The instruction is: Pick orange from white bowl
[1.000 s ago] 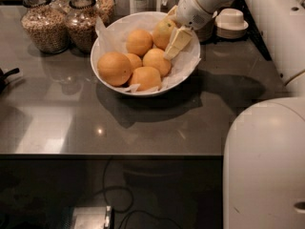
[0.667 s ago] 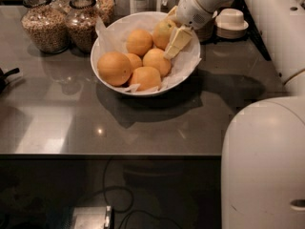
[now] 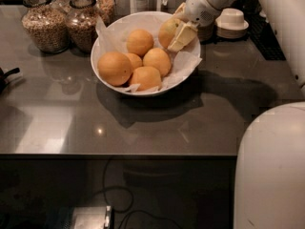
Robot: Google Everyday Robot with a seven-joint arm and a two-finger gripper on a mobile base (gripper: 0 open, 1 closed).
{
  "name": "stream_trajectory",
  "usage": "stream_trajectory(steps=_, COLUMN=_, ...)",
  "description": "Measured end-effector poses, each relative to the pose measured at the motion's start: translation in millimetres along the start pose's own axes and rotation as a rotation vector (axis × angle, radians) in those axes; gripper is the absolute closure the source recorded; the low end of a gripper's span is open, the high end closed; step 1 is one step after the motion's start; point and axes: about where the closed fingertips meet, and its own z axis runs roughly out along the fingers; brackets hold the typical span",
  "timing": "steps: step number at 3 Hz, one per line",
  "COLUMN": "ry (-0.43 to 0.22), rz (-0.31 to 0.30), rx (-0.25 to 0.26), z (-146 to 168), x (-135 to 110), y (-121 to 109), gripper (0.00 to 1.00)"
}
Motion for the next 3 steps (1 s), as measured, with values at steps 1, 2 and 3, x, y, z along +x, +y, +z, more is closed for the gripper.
stream_trajectory(steps=1, ry=-0.010, rz=0.028, rx=0.088, z=-27.7, x=5.9, y=-0.2, gripper=1.00)
stream_trajectory(steps=2, ry=-0.110, rz=0.031, rx=0.150, z=-63.8, x=7.4, y=6.5, gripper=1.00)
stream_trajectory(steps=3, ry=-0.296, rz=-0.032, rx=0.148, z=-101.0, x=-7.4, y=23.7, gripper=1.00)
